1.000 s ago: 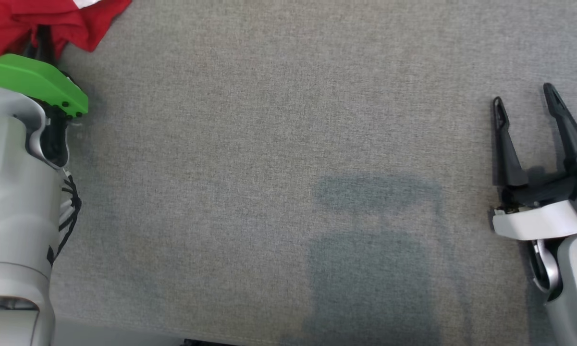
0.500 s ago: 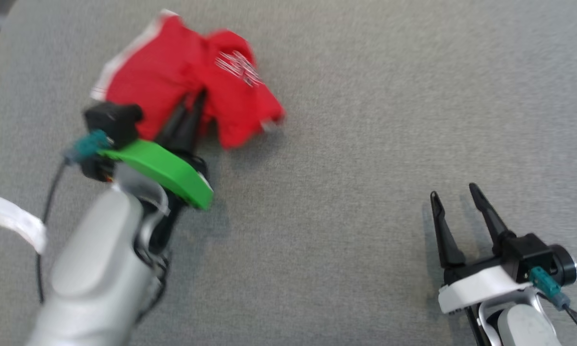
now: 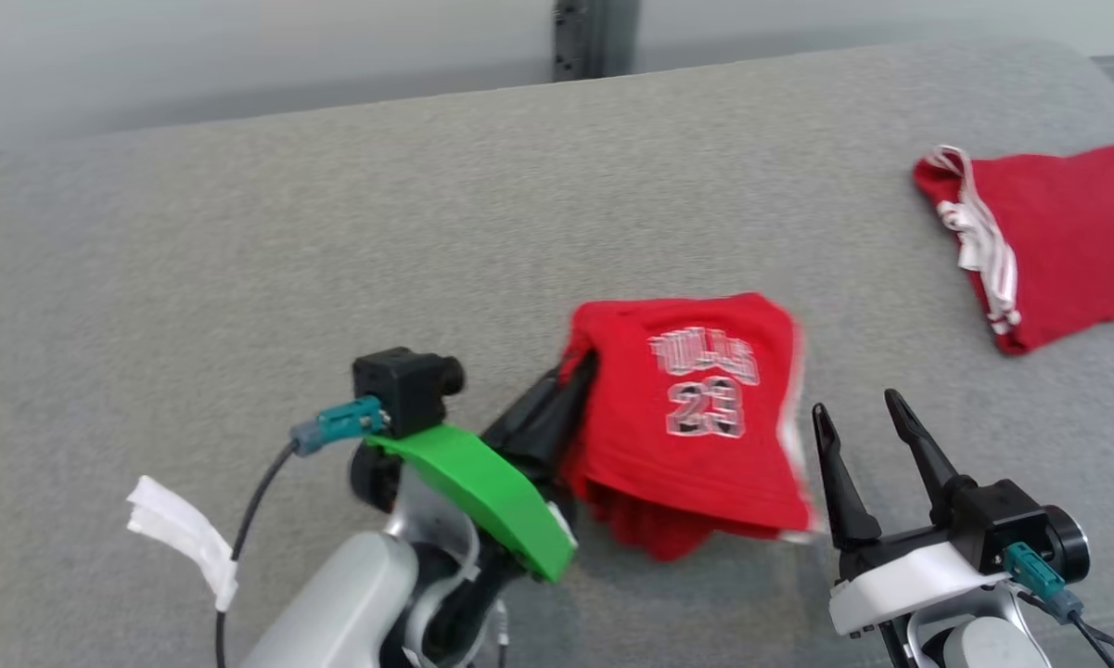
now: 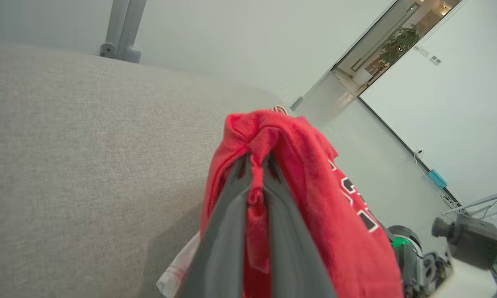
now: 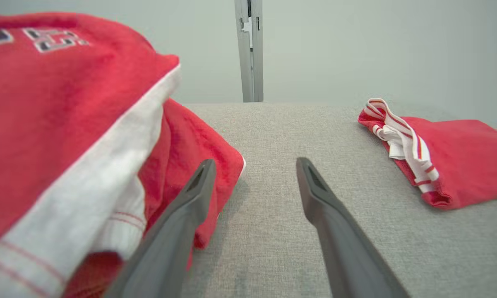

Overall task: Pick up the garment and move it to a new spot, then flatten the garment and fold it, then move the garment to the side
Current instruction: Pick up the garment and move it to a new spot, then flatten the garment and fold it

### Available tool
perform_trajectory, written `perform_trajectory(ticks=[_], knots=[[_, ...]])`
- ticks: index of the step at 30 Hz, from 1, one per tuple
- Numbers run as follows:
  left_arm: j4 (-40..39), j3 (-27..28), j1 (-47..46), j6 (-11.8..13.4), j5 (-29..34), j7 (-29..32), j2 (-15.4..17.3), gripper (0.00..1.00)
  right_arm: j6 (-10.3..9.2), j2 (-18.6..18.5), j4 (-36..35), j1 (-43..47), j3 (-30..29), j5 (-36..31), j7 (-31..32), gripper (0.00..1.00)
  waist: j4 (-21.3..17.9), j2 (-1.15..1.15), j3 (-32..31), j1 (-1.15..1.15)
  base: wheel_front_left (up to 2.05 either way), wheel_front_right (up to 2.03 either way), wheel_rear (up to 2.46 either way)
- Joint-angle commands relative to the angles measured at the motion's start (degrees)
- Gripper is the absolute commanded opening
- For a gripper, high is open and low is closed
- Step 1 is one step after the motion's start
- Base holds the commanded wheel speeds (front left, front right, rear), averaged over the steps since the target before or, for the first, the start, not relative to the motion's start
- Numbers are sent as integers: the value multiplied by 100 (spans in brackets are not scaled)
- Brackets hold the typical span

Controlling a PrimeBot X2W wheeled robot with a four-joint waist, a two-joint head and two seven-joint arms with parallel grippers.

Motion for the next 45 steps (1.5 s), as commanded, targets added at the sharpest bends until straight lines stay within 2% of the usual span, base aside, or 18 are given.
perform_trajectory(ticks=[1,4,6,10,11,12,13,16,20,24,28,31,36,39,45], knots=[[288,114,9,61,-85,-18,61,0,-6,7,21,-65,30,57,1,100,-618,0,-141,0,0,0,0],[1205,260,-208,57,-57,-89,94,0,-7,9,42,-97,58,96,1,100,-767,0,-54,0,0,0,0],[1840,284,-305,-42,-94,-171,35,0,-6,12,52,-123,68,151,1,100,-827,0,3,0,0,0,0],[2877,203,-647,-163,296,-577,11,0,-6,14,67,-153,67,209,1,100,-861,0,52,0,0,0,0],[3064,196,-710,-187,357,-752,-47,26,-6,12,67,-138,35,216,1,100,-839,0,39,0,0,0,0],[3163,165,-744,-232,410,-899,-79,59,-6,12,64,-113,-2,208,1,100,-807,0,15,0,0,0,0],[3235,166,-763,-246,499,-1083,-69,100,-6,13,60,-83,-35,191,1,100,-772,0,-16,0,0,0,0],[3261,167,-686,-135,794,-1688,46,100,-6,12,34,20,-134,94,1,100,-636,0,-160,0,0,0,0],[2793,399,-173,204,1084,-2193,206,100,-6,8,-70,184,-383,-59,2,100,-350,0,-415,0,0,0,0],[1990,839,654,546,1483,-2280,392,100,-6,-48,-178,367,-655,-191,2,100,-54,0,-675,0,0,0,0],[1277,1411,1676,628,2057,-2263,510,100,-6,-173,-275,453,-747,-330,2,100,156,0,-853,0,0,0,0],[1009,1802,2162,468,2326,-2264,435,100,-6,-249,-309,520,-770,-387,2,100,272,0,-963,0,0,0,0],[868,2459,2724,58,2824,-2266,226,100,-6,-266,-226,637,-759,-408,2,100,367,0,-1118,0,0,0,0],[850,2907,2970,-246,3047,-2265,-4,100,-6,-230,-103,702,-774,-376,2,100,379,0,-1202,0,0,0,0],[1011,3461,3161,-838,3440,-2266,-336,100,-6,-152,69,763,-749,-300,2,100,408,0,-1253,0,0,0,0]])
